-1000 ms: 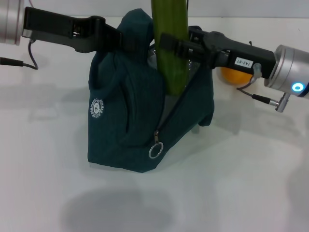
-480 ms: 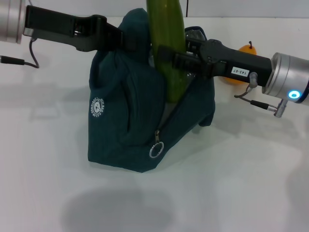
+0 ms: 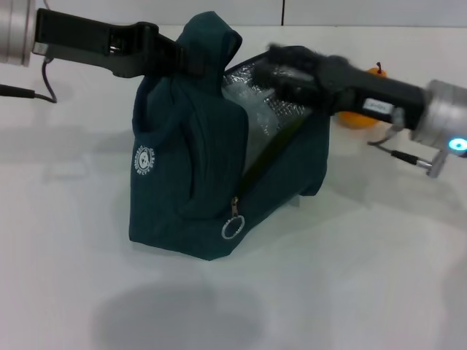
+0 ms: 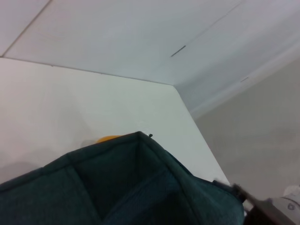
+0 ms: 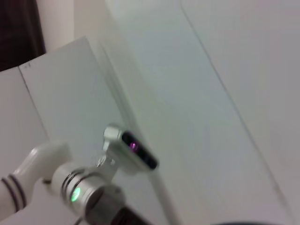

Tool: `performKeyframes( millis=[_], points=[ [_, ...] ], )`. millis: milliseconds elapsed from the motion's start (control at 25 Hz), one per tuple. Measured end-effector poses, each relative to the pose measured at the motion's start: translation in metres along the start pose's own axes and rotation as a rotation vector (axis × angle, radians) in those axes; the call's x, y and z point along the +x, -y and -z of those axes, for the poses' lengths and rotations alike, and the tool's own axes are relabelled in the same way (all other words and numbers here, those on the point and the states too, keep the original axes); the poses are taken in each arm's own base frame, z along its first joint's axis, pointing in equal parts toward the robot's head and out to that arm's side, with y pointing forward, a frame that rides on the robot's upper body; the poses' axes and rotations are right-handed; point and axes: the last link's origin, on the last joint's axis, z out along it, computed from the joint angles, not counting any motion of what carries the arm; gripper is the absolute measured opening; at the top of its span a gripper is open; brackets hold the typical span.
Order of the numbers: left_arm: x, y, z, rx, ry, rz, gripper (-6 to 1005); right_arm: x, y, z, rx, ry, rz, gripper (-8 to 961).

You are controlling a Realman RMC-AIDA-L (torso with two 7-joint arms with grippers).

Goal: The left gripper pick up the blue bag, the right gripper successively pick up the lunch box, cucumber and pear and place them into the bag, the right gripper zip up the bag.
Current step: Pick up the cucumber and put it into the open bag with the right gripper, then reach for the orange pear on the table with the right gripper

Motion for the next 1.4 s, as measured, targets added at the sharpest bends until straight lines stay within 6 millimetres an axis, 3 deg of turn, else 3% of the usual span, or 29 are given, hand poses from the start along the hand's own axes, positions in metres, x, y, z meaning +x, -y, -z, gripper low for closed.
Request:
performKeyframes(
  millis=[120, 320, 480, 600, 840, 1400],
  points=[
    [-0.001, 0.002, 0.002, 0.002, -0.005, 0.006, 40, -0.005, 0.007, 0.028, 0.073, 0.049, 0.047, 788],
    [-0.002, 0.002, 0.002, 0.001, -0.008, 0.005, 41, 0.001, 0.027, 0.093, 0.339, 0.058, 0.109, 797],
    [-0.003, 0.002, 0.001, -0.001, -0.010, 0.004, 41, 0.010, 0.042, 0.117, 0.499, 0.014, 0.116, 790],
    [-0.003, 0.003, 0.000, -0.001, -0.012, 0.004, 41, 0.014, 0.053, 0.118, 0.571, -0.033, 0.140, 778],
    [-0.003, 0.003, -0.001, -0.003, -0.013, 0.006, 40, 0.013, 0.065, 0.100, 0.608, -0.085, 0.220, 740],
    [-0.003, 0.002, -0.001, -0.003, -0.012, -0.008, 41, 0.009, 0.079, 0.081, 0.632, -0.167, 0.322, 652]
  ],
)
